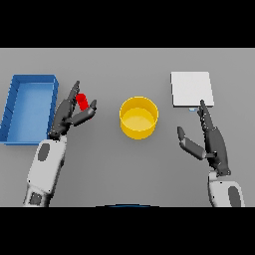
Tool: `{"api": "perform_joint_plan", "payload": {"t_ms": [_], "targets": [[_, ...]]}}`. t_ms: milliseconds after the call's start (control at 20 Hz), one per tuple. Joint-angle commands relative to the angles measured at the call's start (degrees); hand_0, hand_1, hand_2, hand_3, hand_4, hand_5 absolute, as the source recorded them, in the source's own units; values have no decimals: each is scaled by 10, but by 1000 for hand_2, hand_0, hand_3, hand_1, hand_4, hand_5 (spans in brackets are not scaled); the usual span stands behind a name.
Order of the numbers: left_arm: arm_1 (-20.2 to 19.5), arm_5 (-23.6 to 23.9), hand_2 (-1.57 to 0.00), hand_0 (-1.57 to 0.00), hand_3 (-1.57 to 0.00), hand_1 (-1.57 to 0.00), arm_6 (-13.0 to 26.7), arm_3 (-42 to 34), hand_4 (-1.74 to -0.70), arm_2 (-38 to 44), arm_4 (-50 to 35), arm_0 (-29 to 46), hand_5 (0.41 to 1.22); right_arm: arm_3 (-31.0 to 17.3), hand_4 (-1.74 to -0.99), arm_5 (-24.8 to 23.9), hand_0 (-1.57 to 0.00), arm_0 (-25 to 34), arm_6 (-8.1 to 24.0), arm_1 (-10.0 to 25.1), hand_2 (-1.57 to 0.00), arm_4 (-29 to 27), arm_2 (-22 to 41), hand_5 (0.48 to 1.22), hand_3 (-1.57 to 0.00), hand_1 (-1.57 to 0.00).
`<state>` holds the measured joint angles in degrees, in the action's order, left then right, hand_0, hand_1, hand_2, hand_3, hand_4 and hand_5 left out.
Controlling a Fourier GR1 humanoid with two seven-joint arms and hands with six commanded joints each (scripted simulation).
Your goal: Pick up the red beaker and tilt it to pour out 1 green nut into yellow bowl. Pick up the yellow bowl and place it on the metallic measuring scale.
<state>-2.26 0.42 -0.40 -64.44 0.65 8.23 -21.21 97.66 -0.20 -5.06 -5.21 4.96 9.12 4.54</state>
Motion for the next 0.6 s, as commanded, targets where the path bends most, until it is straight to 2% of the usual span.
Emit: {"api": "perform_joint_plan", "payload": {"t_ms": [0,100,200,400,450,500,550], "targets": [[2,2,1,1,1,1,2,9,-1314,1,2,-10,704,-4,-1332,3,1,0,0,0,1,-2,0,685,1,1],[1,0,1,1,1,1,-6,29,-1313,3,4,-22,706,-10,-1324,3,1,3,-6,-1,1,-3,-2,683,1,1],[2,-3,1,1,1,1,-11,43,-1322,6,0,-33,710,4,-1315,2,1,-5,-4,-4,1,1,5,682,1,1],[12,1,-30,1,-3,1,-46,63,-1389,12,-4,-39,752,0,-1295,-2,1,2,2,3,1,-2,-6,683,1,1],[18,8,-122,-81,-75,-84,-45,77,-1416,16,-4,-49,770,-4,-1291,-1,1,3,2,4,1,0,-5,684,1,1],[21,13,-307,-253,-220,-276,-42,81,-1444,23,-10,-54,795,-3,-1289,1,1,0,-3,8,1,-3,-7,684,1,1],[26,20,-501,-458,-490,-483,-39,80,-1443,25,-11,-57,881,0,-1286,0,1,4,2,4,1,-2,-4,685,1,1]]}}
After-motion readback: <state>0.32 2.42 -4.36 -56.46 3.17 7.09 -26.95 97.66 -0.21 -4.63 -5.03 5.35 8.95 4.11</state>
